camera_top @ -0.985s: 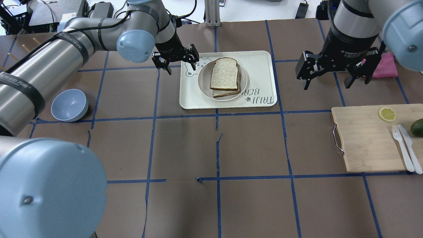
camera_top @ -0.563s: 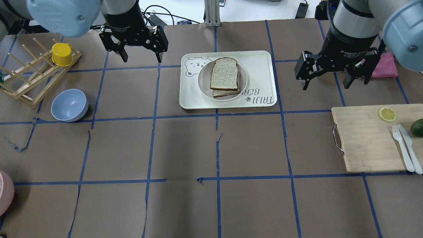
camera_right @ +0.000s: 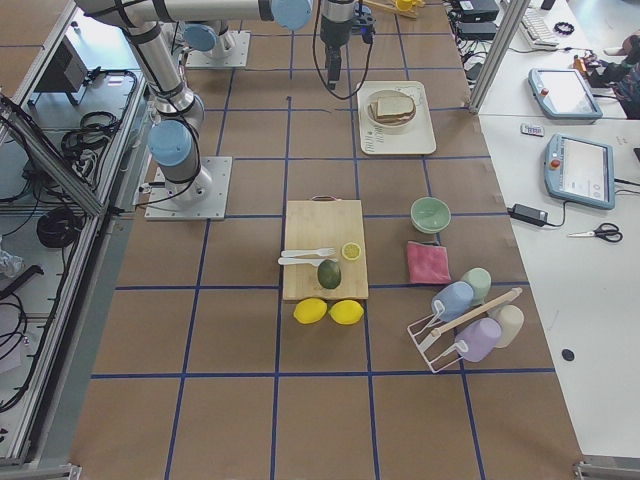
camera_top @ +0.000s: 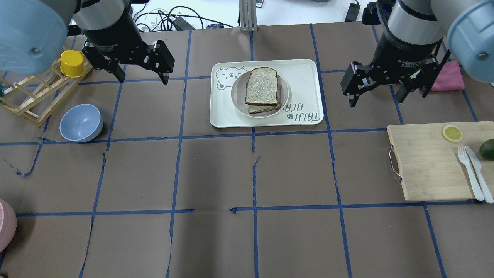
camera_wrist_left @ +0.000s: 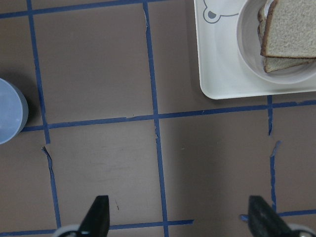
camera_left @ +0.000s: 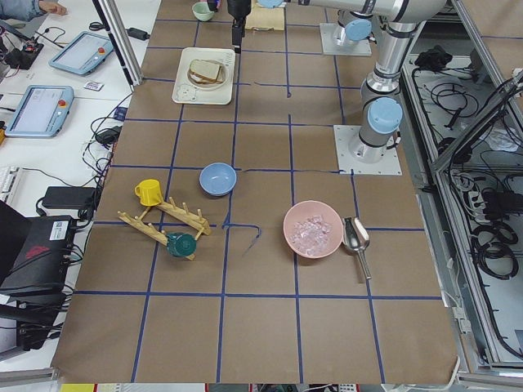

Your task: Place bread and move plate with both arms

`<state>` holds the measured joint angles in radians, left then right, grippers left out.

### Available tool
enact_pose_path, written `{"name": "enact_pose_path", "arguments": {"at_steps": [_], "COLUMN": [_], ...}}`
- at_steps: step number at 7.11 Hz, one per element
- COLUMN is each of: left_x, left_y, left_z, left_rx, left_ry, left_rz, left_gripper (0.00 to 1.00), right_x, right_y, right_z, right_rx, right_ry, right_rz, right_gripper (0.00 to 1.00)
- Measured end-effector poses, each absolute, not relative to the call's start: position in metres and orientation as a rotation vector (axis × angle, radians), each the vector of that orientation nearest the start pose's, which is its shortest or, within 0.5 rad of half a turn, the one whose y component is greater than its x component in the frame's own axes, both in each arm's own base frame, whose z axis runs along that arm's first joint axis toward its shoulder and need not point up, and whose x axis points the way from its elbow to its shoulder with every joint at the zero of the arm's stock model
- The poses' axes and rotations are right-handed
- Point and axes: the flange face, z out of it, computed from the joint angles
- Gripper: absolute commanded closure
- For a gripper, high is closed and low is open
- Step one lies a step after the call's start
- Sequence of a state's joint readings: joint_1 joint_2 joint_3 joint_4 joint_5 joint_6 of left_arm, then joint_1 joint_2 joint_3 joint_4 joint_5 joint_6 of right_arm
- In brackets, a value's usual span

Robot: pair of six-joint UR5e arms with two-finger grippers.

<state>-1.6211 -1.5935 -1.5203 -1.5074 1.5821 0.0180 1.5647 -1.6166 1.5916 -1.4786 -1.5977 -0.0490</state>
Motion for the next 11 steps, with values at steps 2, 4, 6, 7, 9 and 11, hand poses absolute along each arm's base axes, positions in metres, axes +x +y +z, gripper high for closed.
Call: {"name": "enact_pose_path", "arguments": {"at_steps": [2, 4, 6, 7, 9, 11], "left_x": [-0.1533, -0.1517, -0.1487, -0.1473, -0.1474, -0.1478], "left_y": [-0.5037, -0.5039, -0.5044, -0.5047, -0.5046, -0.5036], "left_z": [0.5095, 0.5108, 0.5113, 0.5115, 0.5115, 0.5106], "left_rx": [0.047, 0.035, 0.034, 0.032, 0.034, 0.036], "left_ry": [3.162, 3.158, 3.144, 3.14, 3.139, 3.137], "left_rz": [-0.165, -0.172, -0.172, -0.172, -0.172, -0.169], "left_gripper": [0.0, 0.0, 0.0, 0.0, 0.0, 0.0], "right_x": [0.1275, 0.1273, 0.127, 0.1269, 0.1268, 0.1266], "right_y": [-0.4662, -0.467, -0.4671, -0.467, -0.4669, -0.4664], "right_z": [0.4905, 0.4904, 0.4904, 0.4905, 0.4907, 0.4909], "right_rx": [-0.07, -0.07, -0.067, -0.065, -0.059, -0.059], "right_ry": [3.167, 3.169, 3.172, 3.173, 3.175, 3.177], "right_rz": [0.108, 0.103, 0.103, 0.103, 0.102, 0.104], "right_gripper": [0.0, 0.0, 0.0, 0.0, 0.0, 0.0]}}
